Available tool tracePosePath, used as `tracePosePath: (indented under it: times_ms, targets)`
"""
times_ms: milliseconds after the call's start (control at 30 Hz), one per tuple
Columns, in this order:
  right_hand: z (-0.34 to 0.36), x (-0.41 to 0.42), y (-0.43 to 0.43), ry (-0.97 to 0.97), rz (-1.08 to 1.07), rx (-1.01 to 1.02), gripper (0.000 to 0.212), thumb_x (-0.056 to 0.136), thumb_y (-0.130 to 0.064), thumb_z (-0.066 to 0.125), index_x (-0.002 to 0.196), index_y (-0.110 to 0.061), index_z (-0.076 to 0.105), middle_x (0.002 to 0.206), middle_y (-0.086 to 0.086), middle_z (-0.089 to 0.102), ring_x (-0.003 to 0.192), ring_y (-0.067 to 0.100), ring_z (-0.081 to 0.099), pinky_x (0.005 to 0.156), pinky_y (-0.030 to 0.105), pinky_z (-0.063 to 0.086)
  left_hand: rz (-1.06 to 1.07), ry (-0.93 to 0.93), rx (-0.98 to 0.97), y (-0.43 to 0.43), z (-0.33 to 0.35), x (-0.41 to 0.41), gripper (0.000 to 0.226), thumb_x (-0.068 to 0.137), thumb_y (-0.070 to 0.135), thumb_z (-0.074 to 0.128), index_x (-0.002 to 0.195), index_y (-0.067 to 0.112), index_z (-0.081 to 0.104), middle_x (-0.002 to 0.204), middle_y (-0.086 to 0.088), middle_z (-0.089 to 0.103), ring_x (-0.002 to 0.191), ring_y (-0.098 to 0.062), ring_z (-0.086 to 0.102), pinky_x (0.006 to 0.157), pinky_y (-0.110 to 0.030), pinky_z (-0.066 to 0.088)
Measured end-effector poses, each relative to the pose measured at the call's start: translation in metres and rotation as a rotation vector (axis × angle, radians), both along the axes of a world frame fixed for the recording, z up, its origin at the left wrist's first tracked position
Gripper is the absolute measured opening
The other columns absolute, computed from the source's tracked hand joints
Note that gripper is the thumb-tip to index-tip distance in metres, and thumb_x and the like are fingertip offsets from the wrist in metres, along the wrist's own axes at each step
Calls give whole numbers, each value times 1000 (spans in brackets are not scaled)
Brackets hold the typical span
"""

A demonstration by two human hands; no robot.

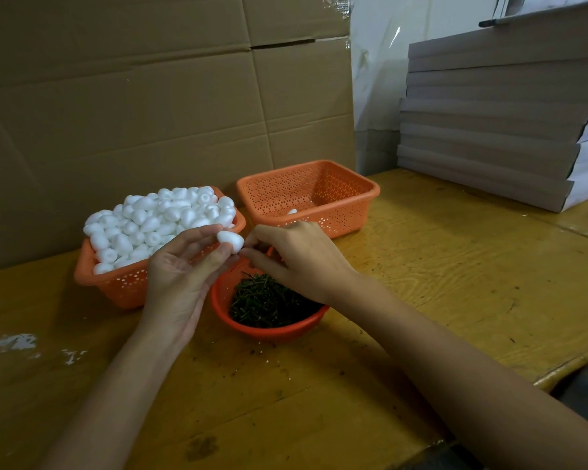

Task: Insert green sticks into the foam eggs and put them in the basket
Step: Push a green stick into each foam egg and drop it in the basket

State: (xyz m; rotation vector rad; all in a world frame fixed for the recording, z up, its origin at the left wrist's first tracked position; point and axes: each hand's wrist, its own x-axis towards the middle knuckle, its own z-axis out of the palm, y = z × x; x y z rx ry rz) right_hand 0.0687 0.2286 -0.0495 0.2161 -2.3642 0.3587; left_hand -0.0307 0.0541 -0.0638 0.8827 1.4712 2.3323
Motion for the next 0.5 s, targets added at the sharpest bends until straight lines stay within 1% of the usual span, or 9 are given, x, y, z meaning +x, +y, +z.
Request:
tracePosePath:
  times_ms: [100, 333, 500]
  targets:
    - [0, 1, 0, 20, 1, 6, 17, 103, -32, 64, 107, -18, 73, 87, -5, 76, 76, 18, 70, 65, 43, 51, -8, -3, -4, 0, 0, 0, 29, 73, 16, 88, 101, 21, 83, 122, -16, 77, 120, -31, 73, 88, -33, 64]
    - [1, 2, -1, -3, 16, -2, 18, 102, -32, 65, 107, -18, 74, 91, -5, 76, 80, 17, 72, 68, 43, 54, 3, -2, -9, 0, 0, 0, 25, 78, 11, 84, 102, 21, 83, 121, -15, 77, 119, -31, 74, 87, -33, 64]
    - [0, 1, -1, 15, 21, -30, 15, 100, -29, 68, 105, -16, 75, 92, -5, 77, 82, 17, 73, 69, 43, 55, -5, 2, -14, -1, 2, 1, 29, 73, 18, 88, 101, 22, 84, 121, -14, 78, 119, -30, 74, 87, -32, 64]
